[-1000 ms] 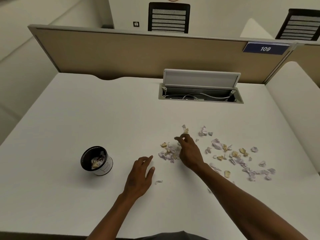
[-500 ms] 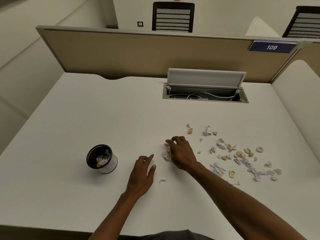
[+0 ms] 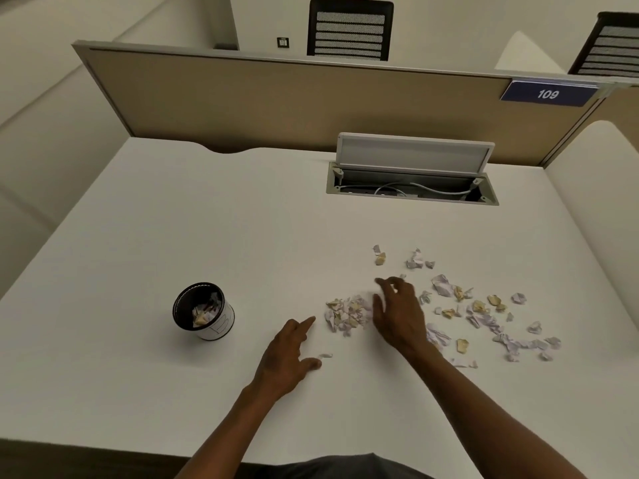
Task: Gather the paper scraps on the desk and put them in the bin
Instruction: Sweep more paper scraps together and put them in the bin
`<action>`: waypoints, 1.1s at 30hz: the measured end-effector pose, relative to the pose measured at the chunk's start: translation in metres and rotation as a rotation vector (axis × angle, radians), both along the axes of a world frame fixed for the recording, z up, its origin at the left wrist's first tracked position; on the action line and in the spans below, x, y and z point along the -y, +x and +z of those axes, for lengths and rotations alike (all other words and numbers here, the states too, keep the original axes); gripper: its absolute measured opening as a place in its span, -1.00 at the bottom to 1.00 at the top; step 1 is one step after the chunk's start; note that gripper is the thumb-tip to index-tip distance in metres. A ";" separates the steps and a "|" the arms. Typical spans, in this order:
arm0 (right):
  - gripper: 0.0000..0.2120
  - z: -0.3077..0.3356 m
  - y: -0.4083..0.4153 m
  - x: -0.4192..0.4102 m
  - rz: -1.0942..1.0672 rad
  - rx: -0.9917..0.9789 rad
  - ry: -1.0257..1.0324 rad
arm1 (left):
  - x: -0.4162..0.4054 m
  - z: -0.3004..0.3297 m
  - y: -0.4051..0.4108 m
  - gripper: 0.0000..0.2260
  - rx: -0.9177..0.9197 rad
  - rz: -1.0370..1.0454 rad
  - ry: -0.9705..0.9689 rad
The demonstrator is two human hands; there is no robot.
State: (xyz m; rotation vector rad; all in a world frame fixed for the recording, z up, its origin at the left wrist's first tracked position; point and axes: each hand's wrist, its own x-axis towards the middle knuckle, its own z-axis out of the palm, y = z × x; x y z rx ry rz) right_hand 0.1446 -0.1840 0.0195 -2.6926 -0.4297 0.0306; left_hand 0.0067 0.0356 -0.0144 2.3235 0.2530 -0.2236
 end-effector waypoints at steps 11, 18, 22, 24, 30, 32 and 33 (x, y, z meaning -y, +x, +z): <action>-0.55 -0.004 -0.023 -0.014 0.160 -0.186 -0.115 | 0.020 0.008 0.039 -0.17 0.065 0.055 -0.065; -0.45 0.000 -0.009 -0.008 0.269 -0.170 -0.152 | 0.002 0.013 0.053 0.10 -0.020 -0.085 -0.009; -0.30 0.002 -0.006 -0.007 0.344 -0.224 -0.118 | 0.007 0.017 0.063 0.12 -0.031 -0.198 0.097; -0.10 0.005 -0.002 -0.005 0.333 -0.239 -0.140 | 0.011 0.018 0.067 0.10 -0.034 -0.216 0.118; 0.05 0.004 0.005 -0.017 0.431 -0.284 -0.306 | 0.021 0.017 0.072 -0.08 -0.018 -0.149 -0.015; -0.14 0.001 0.003 -0.022 0.441 -0.257 -0.243 | 0.022 0.016 0.072 -0.19 0.008 -0.120 -0.014; -0.24 -0.001 0.002 -0.024 0.435 -0.254 -0.196 | 0.022 0.015 0.071 -0.25 0.025 -0.102 -0.017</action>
